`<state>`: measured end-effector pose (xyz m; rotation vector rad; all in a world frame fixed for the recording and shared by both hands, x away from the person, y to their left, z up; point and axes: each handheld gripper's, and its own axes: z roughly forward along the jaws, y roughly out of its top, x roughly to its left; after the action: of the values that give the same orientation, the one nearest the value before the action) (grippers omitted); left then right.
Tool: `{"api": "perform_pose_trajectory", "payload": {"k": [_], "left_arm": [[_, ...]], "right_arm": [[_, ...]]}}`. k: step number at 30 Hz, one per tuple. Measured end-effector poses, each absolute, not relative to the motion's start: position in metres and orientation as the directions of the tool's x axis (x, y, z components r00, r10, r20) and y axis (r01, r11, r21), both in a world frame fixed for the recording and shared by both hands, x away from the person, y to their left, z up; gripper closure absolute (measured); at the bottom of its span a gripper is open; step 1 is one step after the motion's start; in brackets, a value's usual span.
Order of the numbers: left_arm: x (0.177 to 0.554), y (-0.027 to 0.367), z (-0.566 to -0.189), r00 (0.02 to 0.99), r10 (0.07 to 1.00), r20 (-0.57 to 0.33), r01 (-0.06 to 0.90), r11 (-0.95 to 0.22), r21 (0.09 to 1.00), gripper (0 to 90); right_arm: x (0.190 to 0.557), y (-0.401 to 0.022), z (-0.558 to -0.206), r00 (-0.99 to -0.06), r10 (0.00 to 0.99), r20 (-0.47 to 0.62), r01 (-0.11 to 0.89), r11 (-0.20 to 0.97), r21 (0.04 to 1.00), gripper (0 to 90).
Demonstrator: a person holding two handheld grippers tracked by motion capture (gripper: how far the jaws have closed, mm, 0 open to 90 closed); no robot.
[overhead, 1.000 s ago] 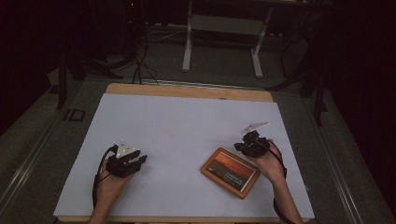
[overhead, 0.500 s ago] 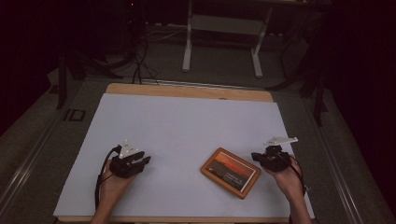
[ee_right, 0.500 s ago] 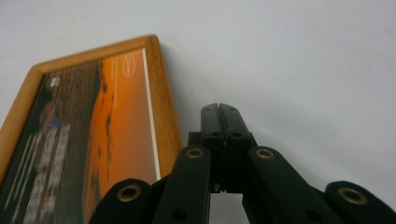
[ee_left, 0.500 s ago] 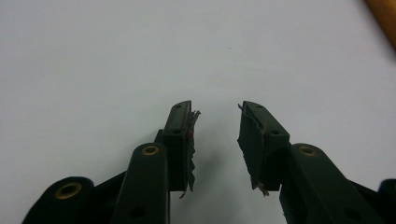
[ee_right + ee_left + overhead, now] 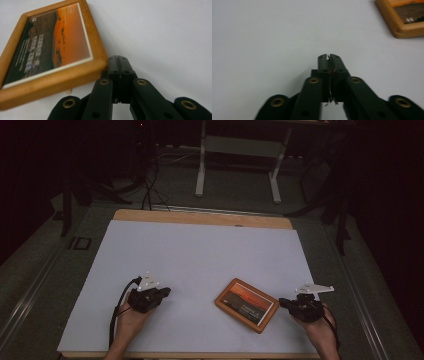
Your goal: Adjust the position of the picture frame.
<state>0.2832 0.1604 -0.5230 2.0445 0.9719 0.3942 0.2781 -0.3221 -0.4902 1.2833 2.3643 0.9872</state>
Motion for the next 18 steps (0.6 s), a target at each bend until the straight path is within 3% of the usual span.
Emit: {"api": "perform_pose_trajectory", "payload": {"k": [9,18], "left_arm": [[0.295,0.125,-0.518,0.702,0.708,-0.080,0.478,-0.385,0.789,89.6],[0.312,0.057,-0.524,0.793,0.608,-0.047,0.431,-0.504,0.749,89.7]], "right_arm": [[0.259,-0.321,-0.492,-0.587,0.806,0.077,0.630,0.394,0.669,89.9],[0.256,-0.317,-0.494,-0.599,0.798,0.066,0.629,0.418,0.655,90.0]]}}
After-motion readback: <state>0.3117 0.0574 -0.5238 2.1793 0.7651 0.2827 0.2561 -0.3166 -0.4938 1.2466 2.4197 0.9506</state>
